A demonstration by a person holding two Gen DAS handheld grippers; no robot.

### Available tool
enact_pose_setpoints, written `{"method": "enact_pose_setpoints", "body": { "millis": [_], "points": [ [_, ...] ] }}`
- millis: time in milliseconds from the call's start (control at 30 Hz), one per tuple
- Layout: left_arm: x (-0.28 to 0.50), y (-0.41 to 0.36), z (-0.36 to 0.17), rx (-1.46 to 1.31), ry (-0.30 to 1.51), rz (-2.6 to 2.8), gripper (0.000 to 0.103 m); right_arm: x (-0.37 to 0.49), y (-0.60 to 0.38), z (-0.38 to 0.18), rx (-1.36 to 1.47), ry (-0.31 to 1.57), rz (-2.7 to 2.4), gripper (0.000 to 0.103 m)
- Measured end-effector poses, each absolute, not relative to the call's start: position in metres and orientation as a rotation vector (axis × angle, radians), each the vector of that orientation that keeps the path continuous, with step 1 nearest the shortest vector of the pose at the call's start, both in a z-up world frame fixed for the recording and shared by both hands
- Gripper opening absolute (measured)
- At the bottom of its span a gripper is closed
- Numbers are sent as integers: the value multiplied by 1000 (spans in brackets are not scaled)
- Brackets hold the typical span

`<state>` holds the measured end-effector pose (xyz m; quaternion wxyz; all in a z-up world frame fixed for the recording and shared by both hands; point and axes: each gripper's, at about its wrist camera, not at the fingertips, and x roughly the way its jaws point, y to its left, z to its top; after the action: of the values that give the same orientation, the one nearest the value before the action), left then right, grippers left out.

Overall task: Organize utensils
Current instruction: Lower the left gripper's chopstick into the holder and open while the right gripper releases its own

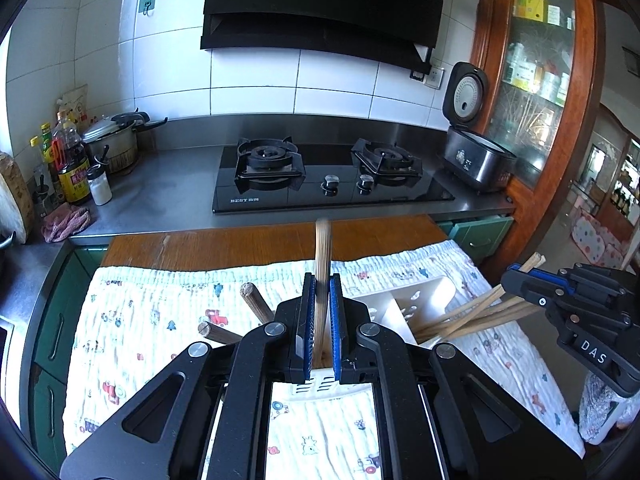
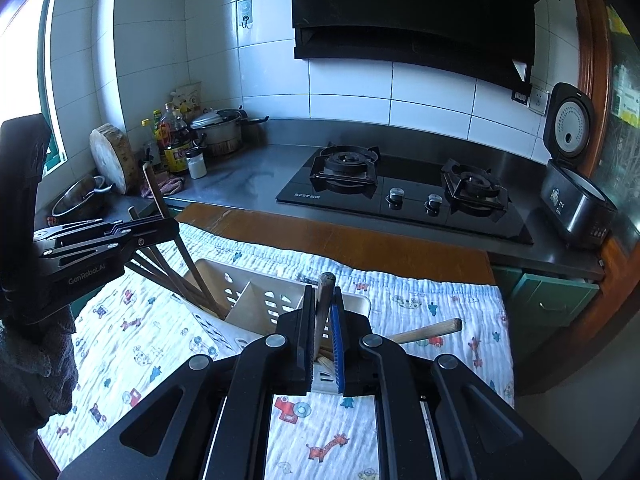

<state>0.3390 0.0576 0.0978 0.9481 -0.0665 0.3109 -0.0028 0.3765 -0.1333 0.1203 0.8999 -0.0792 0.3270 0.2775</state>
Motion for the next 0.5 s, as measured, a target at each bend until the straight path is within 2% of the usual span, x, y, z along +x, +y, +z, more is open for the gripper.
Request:
{"method": "enact_pose_setpoints", "body": {
  "millis": [200,300,367,433,467,500],
  "points": [
    [336,58,99,-139,635,-8,7,373,-135,124,-164,669,573,17],
    [334,58,98,-141,639,-6,8,369,-136,126,-167,660,566,26],
    [332,59,99,-148,639,-8,9,367,-137,128,-169,657,564,28],
    [328,60,101,-149,635,-8,10,364,-137,130,-170,653,560,35],
    [326,60,103,-150,631,-10,14,363,-138,131,-170,651,558,36],
    [324,60,104,-151,626,-9,23,362,-139,132,-170,648,555,39]
  ]
}}
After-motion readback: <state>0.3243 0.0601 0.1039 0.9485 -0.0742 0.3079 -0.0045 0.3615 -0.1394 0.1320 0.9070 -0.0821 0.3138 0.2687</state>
